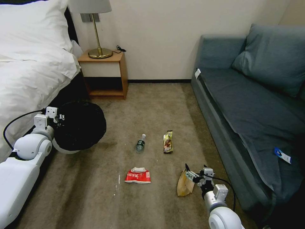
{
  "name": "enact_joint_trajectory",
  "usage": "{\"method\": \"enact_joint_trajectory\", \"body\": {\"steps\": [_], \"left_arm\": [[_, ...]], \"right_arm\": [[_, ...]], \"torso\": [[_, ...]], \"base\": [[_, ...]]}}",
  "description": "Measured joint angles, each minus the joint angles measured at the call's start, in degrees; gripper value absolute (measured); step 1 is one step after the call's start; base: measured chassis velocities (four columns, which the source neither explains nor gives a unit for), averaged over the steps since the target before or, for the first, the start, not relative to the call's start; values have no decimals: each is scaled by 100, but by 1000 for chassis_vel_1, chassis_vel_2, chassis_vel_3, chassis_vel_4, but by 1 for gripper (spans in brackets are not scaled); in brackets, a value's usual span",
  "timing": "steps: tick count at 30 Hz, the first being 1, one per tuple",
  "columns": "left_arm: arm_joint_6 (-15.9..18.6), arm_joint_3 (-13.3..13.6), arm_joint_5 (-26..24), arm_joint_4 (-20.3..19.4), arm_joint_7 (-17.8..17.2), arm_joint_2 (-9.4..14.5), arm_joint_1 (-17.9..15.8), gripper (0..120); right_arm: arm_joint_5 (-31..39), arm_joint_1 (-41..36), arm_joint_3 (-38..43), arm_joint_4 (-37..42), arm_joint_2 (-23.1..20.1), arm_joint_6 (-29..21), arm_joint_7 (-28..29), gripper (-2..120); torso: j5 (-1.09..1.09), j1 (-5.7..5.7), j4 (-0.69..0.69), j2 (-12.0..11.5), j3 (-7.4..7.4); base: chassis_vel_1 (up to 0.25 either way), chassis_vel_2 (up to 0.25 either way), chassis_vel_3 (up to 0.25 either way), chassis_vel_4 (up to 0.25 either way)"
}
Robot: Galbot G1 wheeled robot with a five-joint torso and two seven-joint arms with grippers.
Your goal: Pick up the trash bin, then pick up the garbage on the floor and place it into the trash bin.
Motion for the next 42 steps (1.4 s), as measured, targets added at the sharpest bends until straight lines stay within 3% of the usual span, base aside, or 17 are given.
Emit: {"method": "enact_joint_trajectory", "body": {"steps": [12, 17, 22, 29, 33, 42], "left_arm": [[31, -266, -114, -313, -25, 174, 339, 6], [203, -540, -380, -685, -66, 445, 541, 6], [285, -1103, -613, -1096, -95, 707, 891, 6], [292, -1535, -533, -1425, -101, 650, 1452, 6], [293, -1581, -454, -1524, -103, 564, 1628, 6], [248, -1570, -314, -1490, -106, 357, 1684, 6]], "right_arm": [[58, 251, -418, -444, -281, -262, 209, 100], [115, 430, -730, -809, -538, -384, 396, 100], [172, 441, -957, -1036, -951, -527, 480, 100], [196, 570, -1162, -1290, -1052, -534, 440, 100], [297, 724, -1331, -1402, -998, -548, 427, 100], [380, 1188, -1583, -1925, -677, -378, 297, 100]], "torso": [[-1, 0, 2, 0, -1], [1, 0, 3, 0, -1], [3, -1, 0, 0, -1], [0, -1, 2, 0, -1], [0, 0, 1, 0, -1], [0, 0, 2, 0, -1]], "base": [[0, 0, 0, 0], [0, 0, 0, 0], [0, 0, 0, 0], [0, 0, 0, 0], [0, 0, 0, 0], [0, 0, 0, 0]]}}
